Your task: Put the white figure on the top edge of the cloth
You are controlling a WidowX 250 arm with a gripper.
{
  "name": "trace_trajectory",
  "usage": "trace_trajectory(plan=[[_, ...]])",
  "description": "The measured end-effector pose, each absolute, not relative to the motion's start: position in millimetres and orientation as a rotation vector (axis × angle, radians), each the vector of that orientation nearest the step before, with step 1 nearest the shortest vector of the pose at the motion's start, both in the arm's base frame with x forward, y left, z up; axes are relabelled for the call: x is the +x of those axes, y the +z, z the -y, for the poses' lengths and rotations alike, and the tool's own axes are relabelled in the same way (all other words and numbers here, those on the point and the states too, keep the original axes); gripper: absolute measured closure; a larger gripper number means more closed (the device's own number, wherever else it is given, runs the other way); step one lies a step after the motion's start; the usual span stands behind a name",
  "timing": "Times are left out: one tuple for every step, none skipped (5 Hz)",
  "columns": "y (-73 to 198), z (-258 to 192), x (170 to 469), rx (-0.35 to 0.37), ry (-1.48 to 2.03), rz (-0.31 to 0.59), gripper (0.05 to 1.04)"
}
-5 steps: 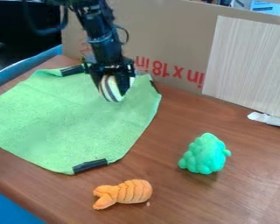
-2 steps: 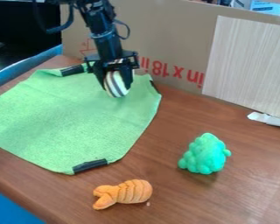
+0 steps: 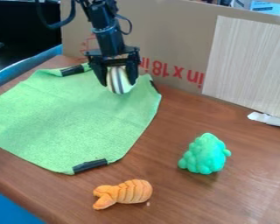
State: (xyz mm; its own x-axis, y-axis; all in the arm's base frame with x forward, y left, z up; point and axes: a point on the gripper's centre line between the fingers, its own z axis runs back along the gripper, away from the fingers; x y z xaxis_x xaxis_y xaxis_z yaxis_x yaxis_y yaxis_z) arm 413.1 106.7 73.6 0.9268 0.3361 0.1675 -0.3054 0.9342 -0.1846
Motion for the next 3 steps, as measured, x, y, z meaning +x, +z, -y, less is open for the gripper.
trace_trajectory(plan=[[75, -105, 414, -0.174, 0.317, 0.204, 0.084], [76, -101, 415, -0.193, 0.288, 0.21, 0.084], [98, -105, 415, -0.135, 0.195, 0.231, 0.084]])
